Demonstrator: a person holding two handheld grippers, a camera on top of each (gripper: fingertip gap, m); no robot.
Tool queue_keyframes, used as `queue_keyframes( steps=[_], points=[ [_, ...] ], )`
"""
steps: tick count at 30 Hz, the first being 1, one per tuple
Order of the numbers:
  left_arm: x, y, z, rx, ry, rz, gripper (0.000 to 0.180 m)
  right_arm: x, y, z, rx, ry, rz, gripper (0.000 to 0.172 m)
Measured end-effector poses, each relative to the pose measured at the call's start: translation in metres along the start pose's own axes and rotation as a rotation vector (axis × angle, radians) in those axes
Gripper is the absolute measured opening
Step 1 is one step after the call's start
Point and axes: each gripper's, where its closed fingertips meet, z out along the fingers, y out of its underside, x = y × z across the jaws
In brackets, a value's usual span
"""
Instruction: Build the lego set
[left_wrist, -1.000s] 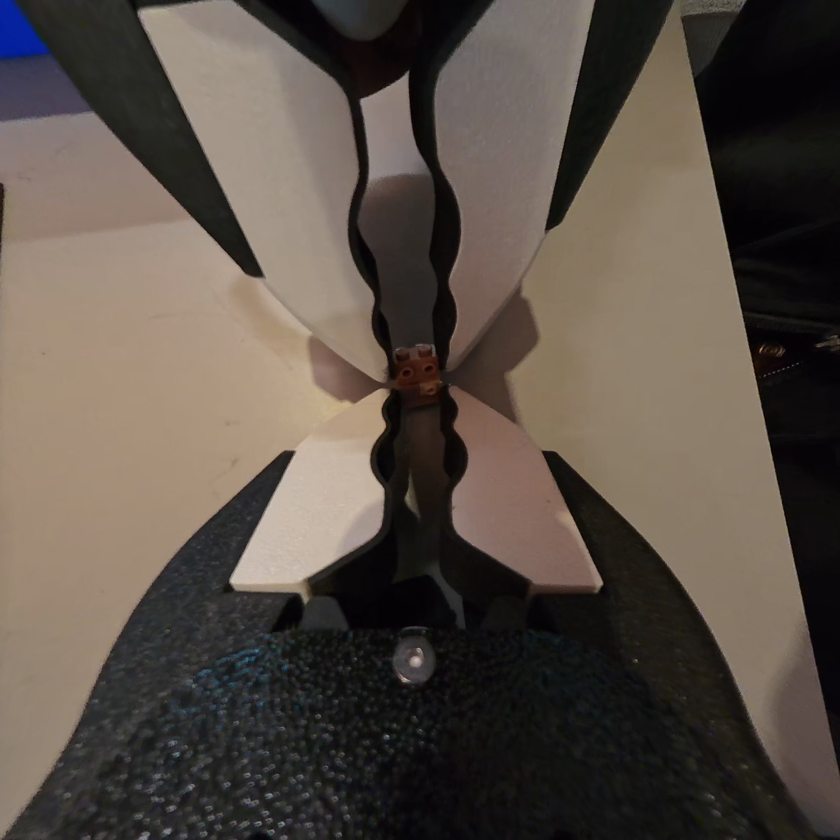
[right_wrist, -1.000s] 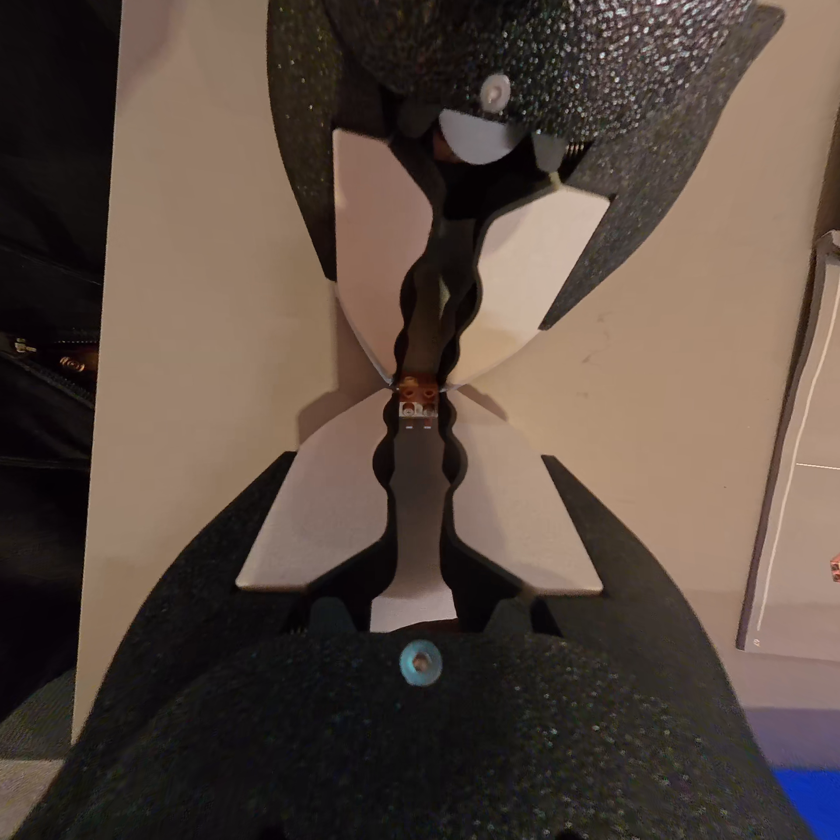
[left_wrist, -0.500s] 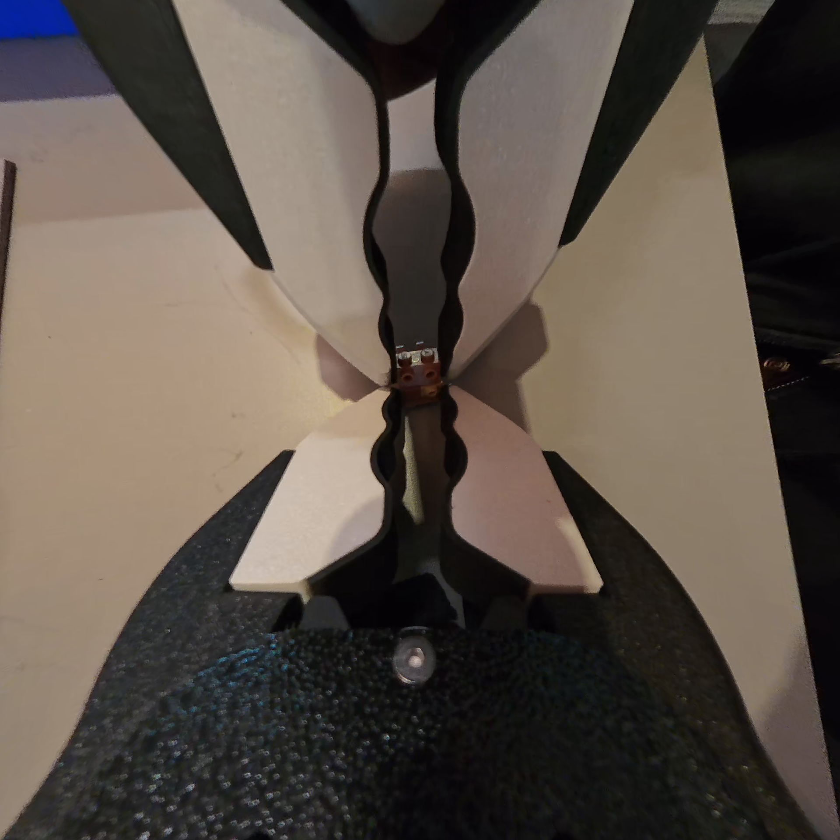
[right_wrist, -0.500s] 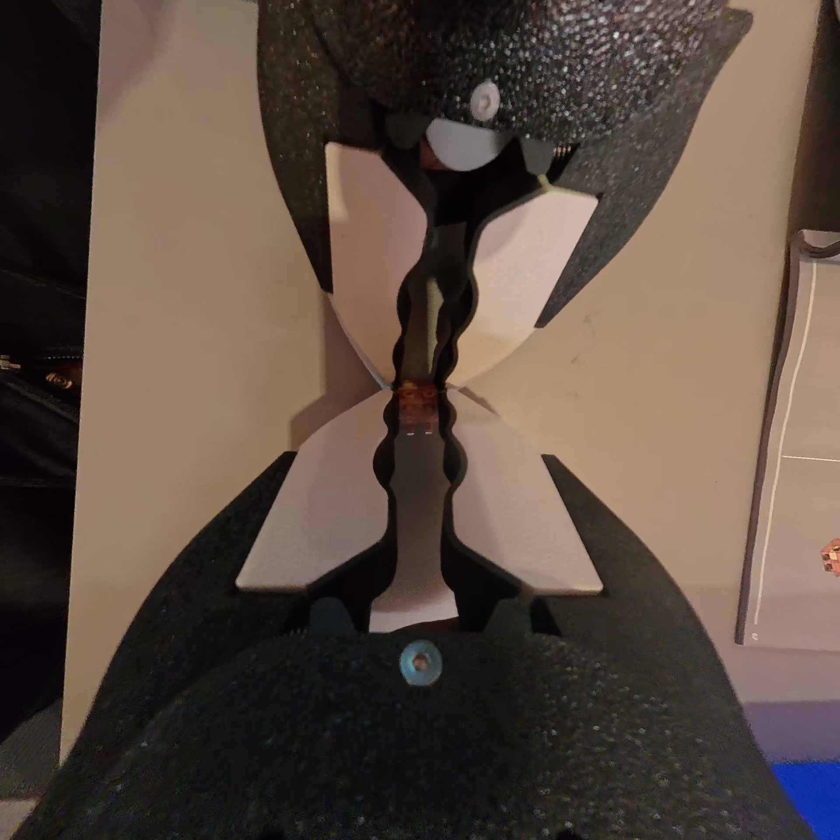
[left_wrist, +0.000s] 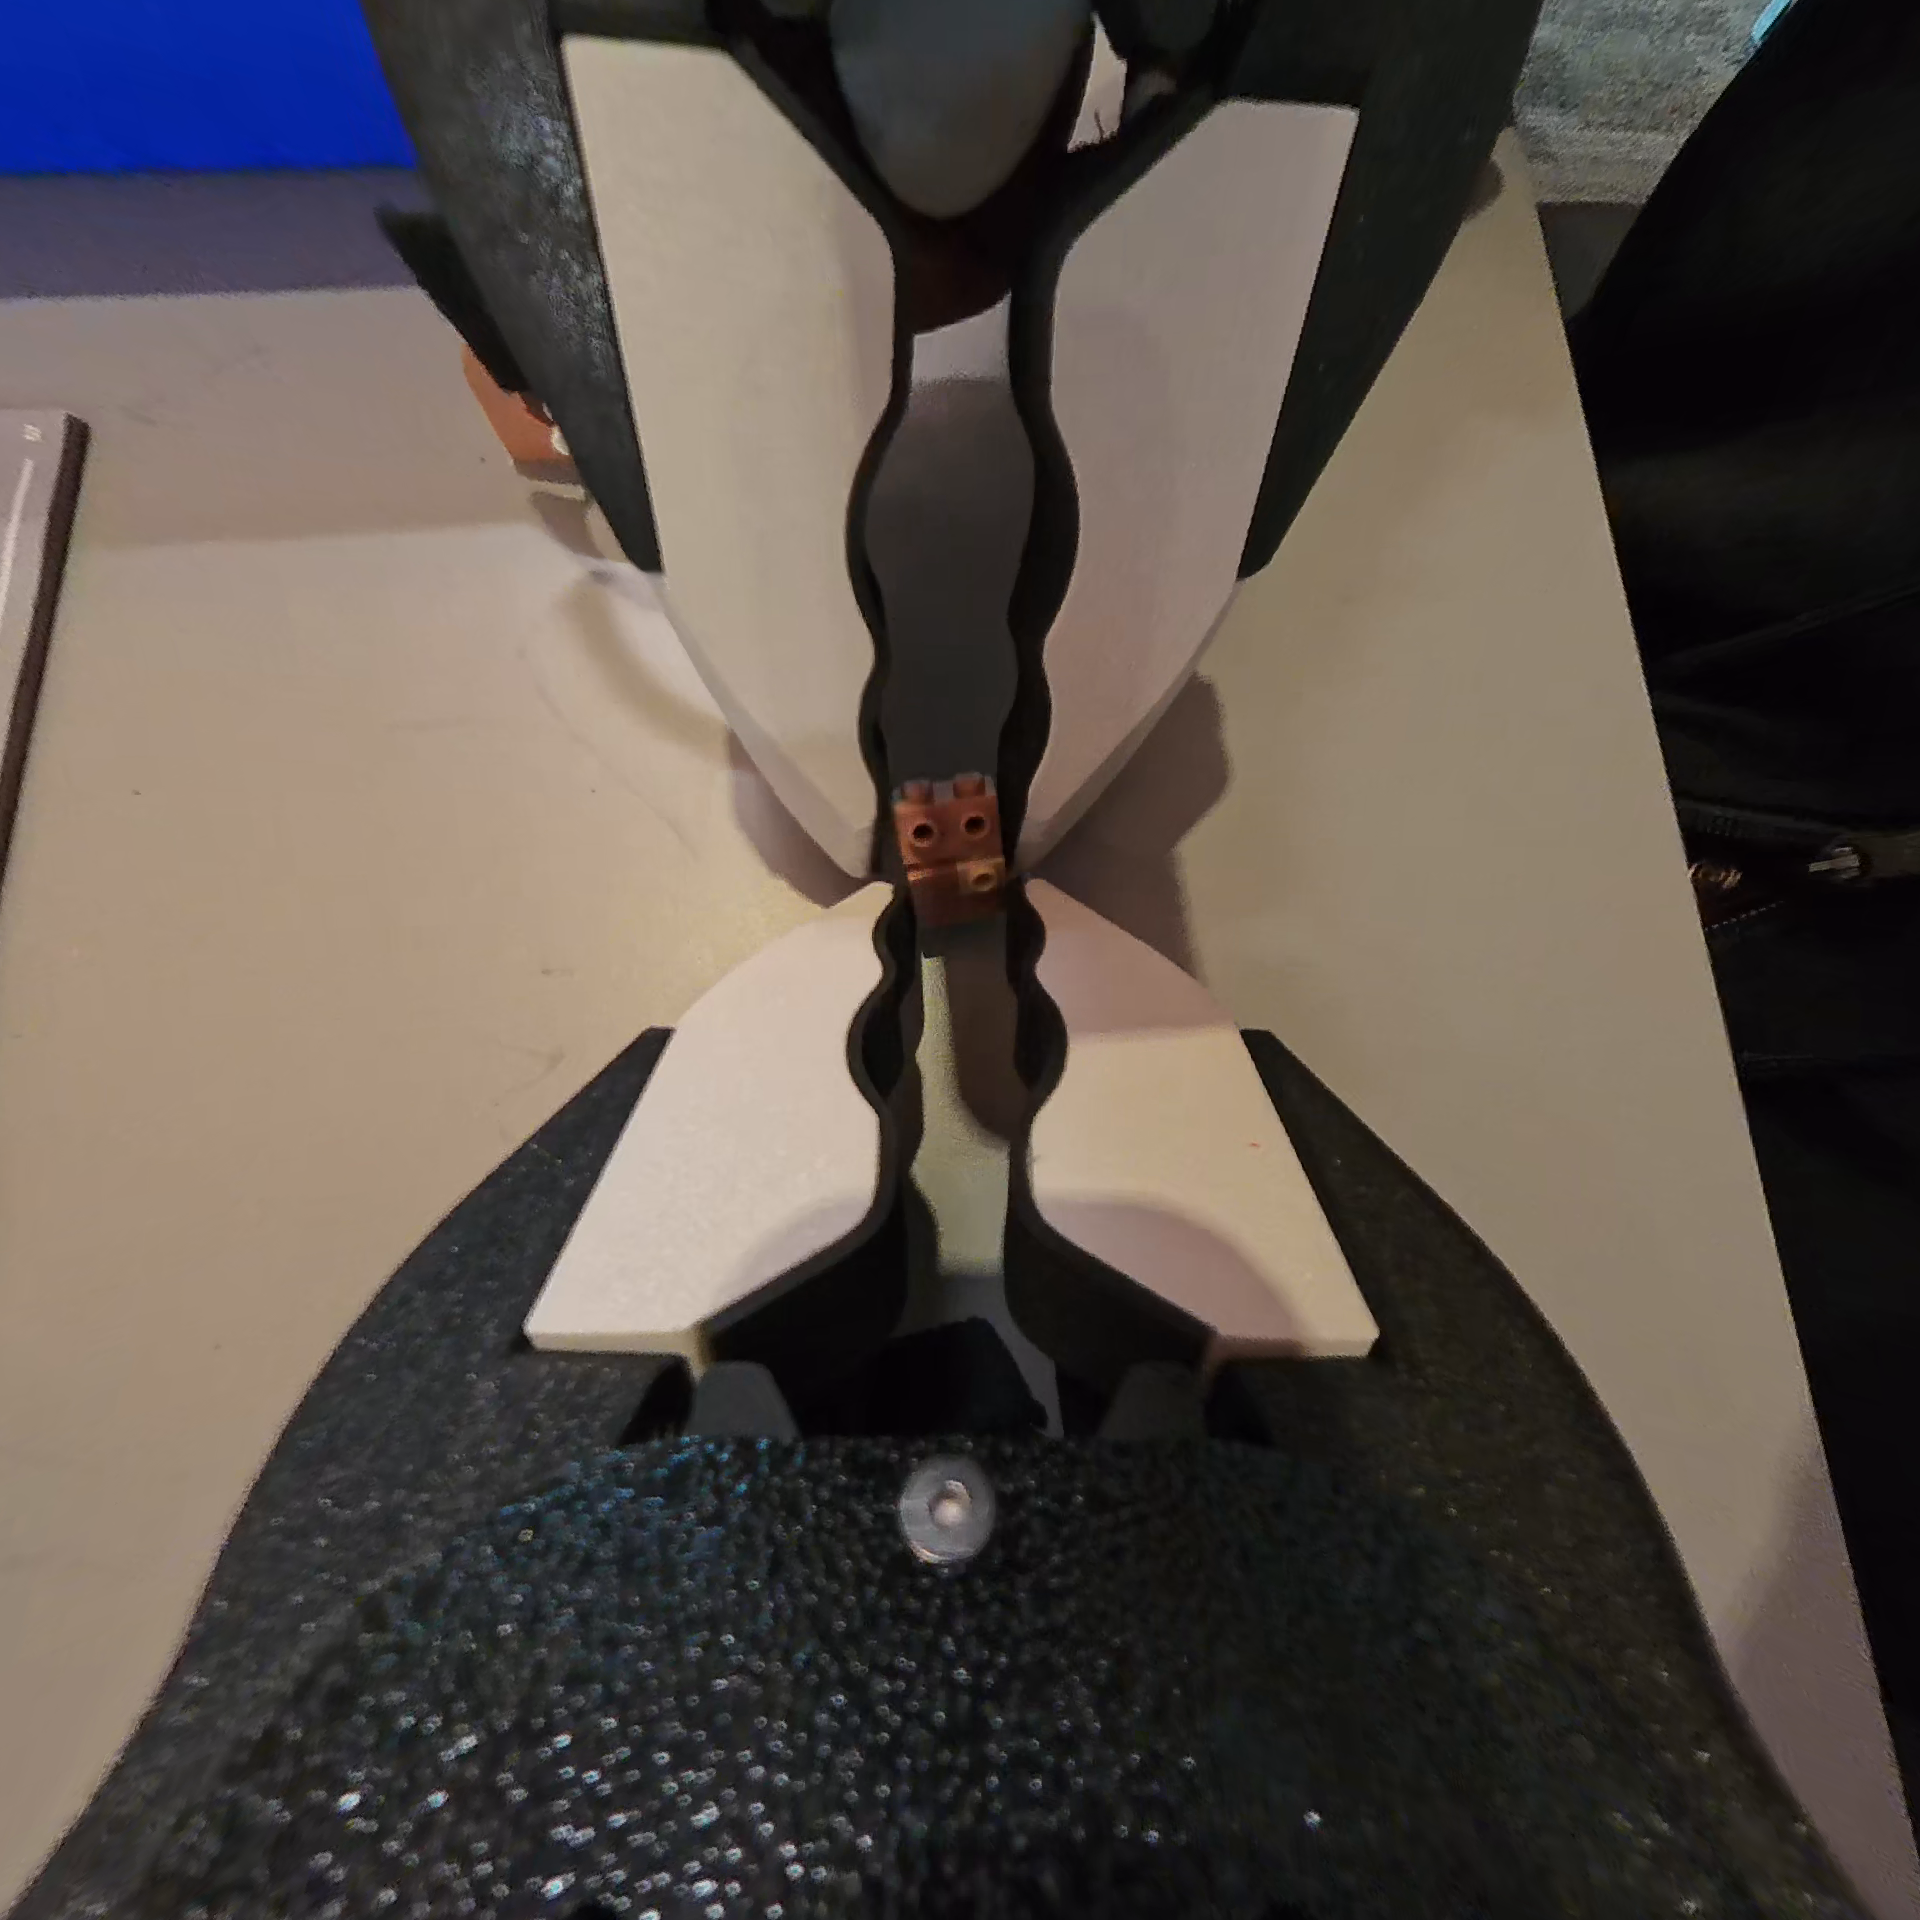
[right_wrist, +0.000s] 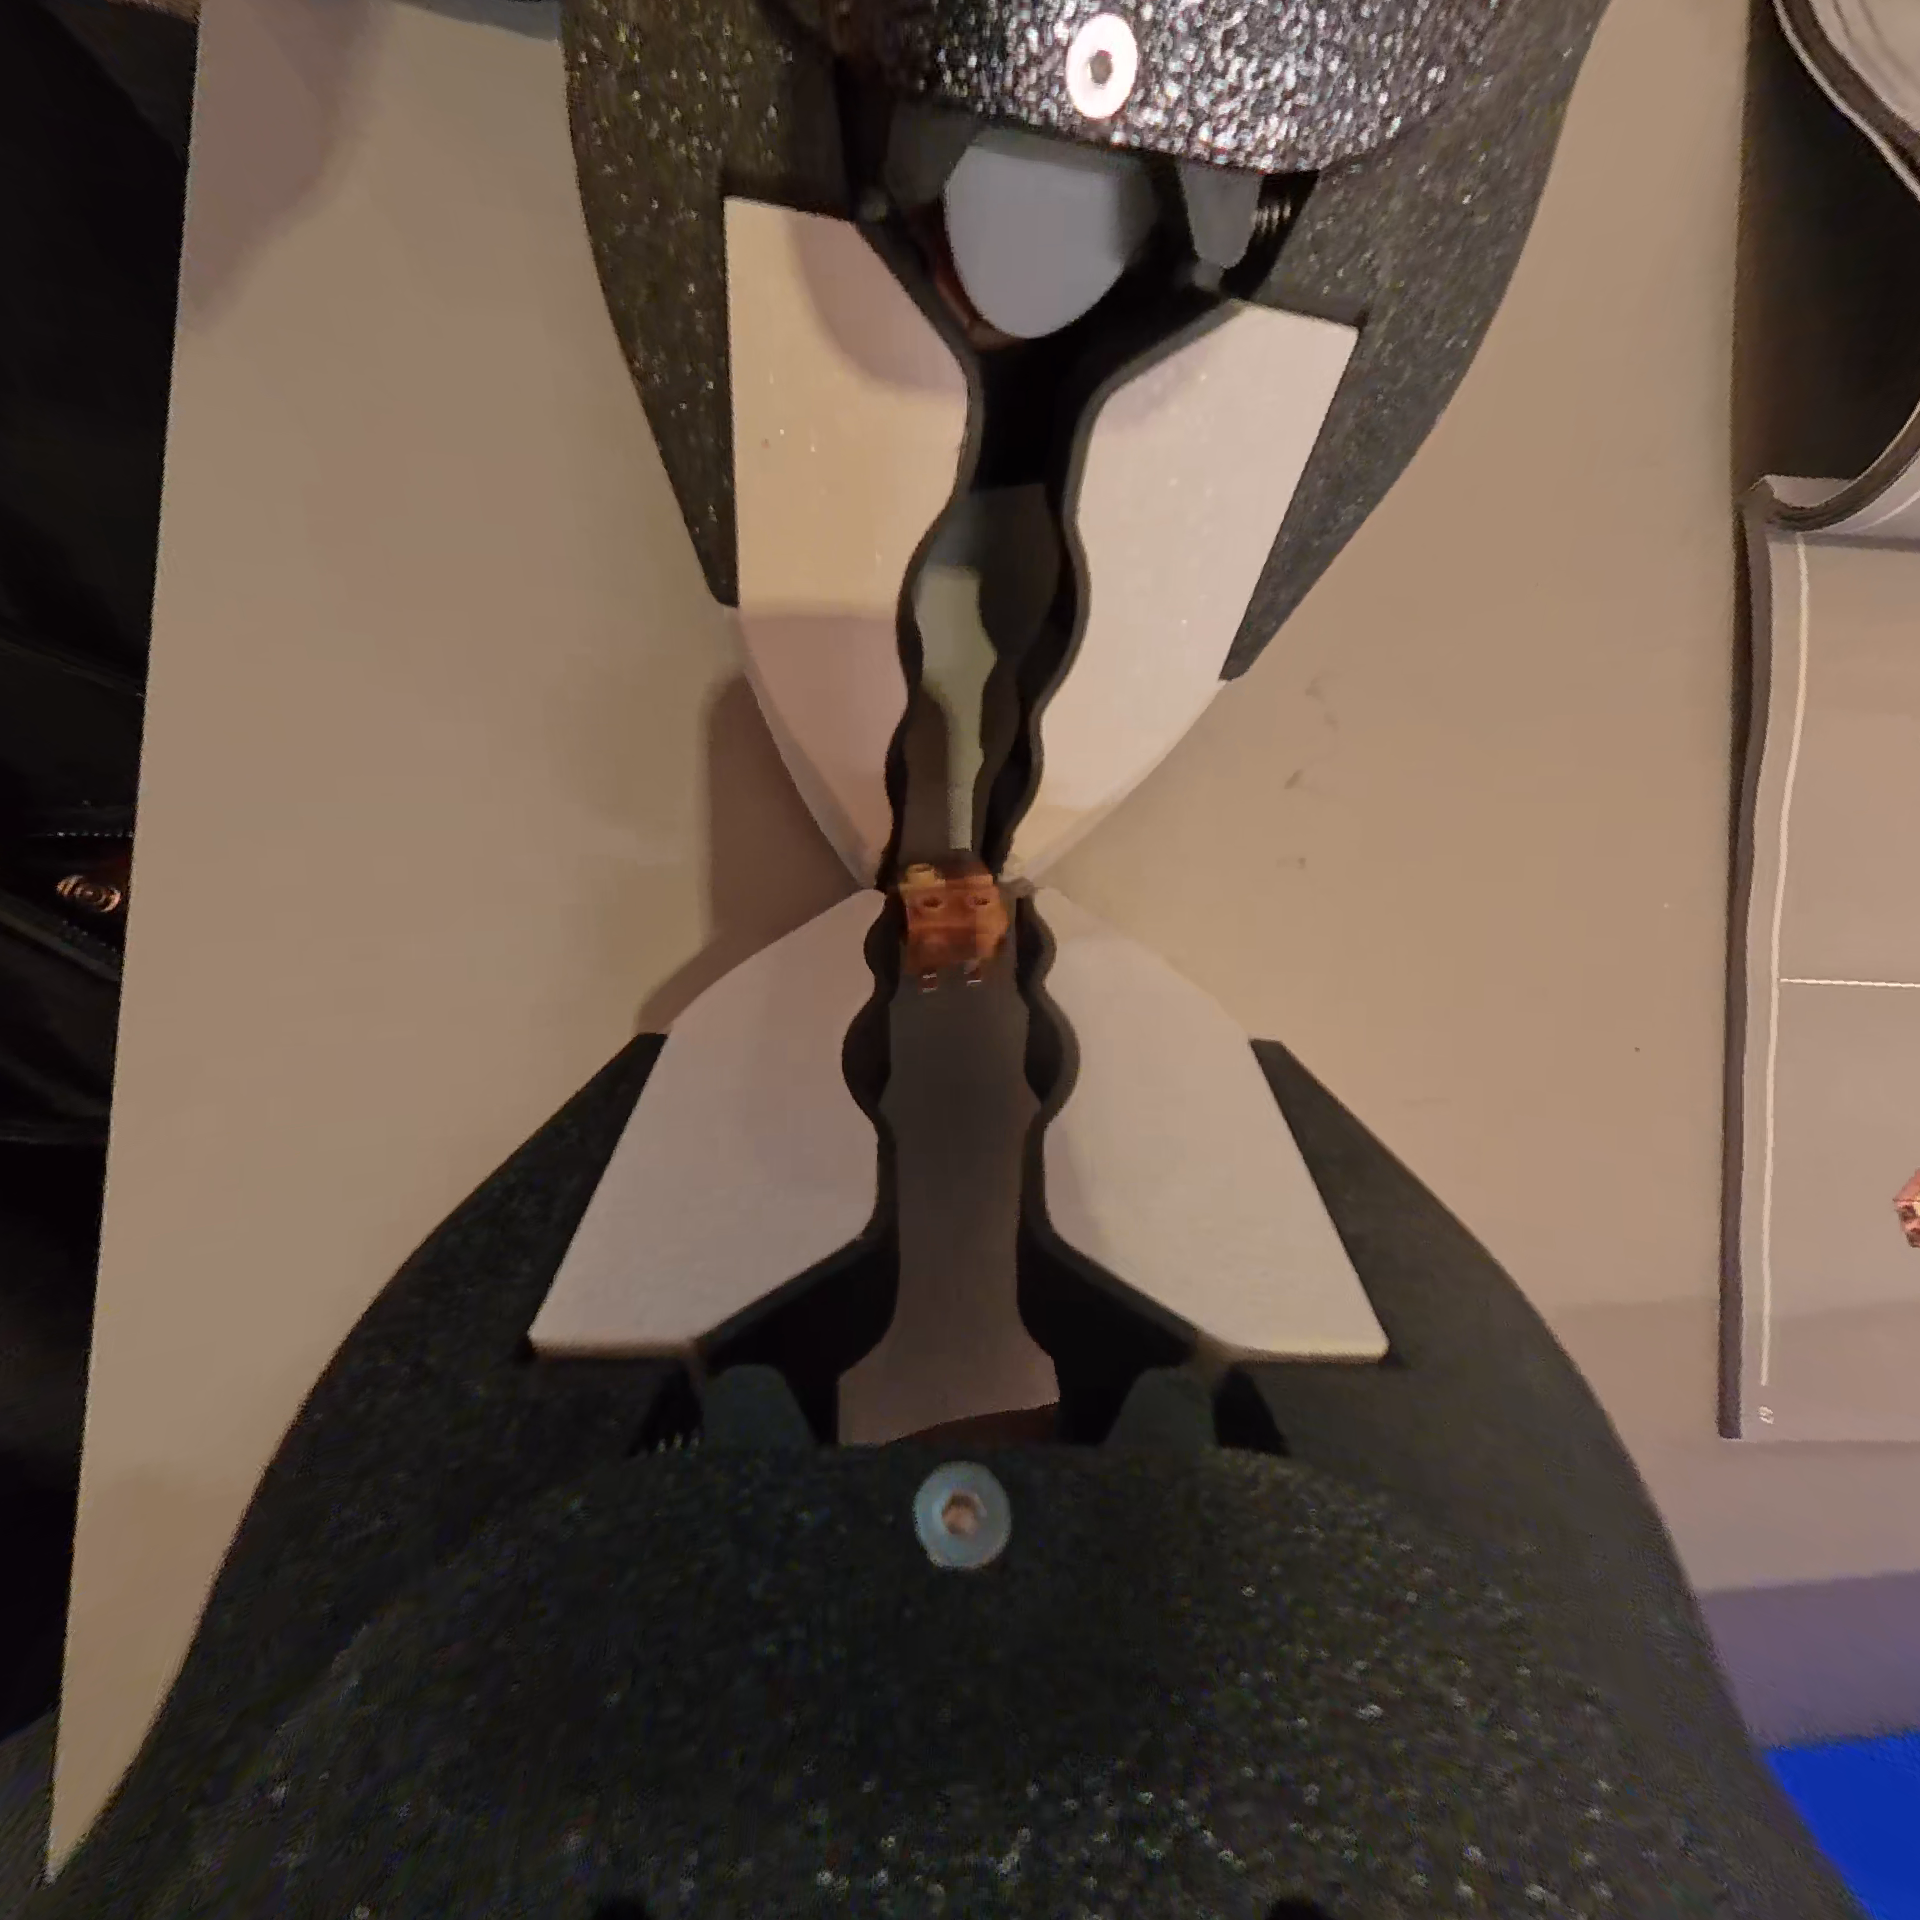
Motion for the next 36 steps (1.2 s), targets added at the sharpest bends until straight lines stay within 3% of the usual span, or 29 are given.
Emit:
queue_keyframes(
  steps=[8, 18, 36],
  points=[
    [-0.001, -0.001, -0.001, 0.021, 0.005, -0.010, 0.016, 0.002, 0.000, -0.010, 0.087, 0.007, 0.038, 0.034],
    [0.000, 0.000, 0.000, 0.013, 0.010, 0.001, 0.016, 0.000, -0.004, -0.011, 0.141, -0.023, 0.062, 0.016],
    [0.004, 0.004, 0.005, -0.060, 0.009, 0.026, 0.015, -0.007, -0.005, -0.004, -0.086, -0.017, -0.125, 0.016]
  ],
)
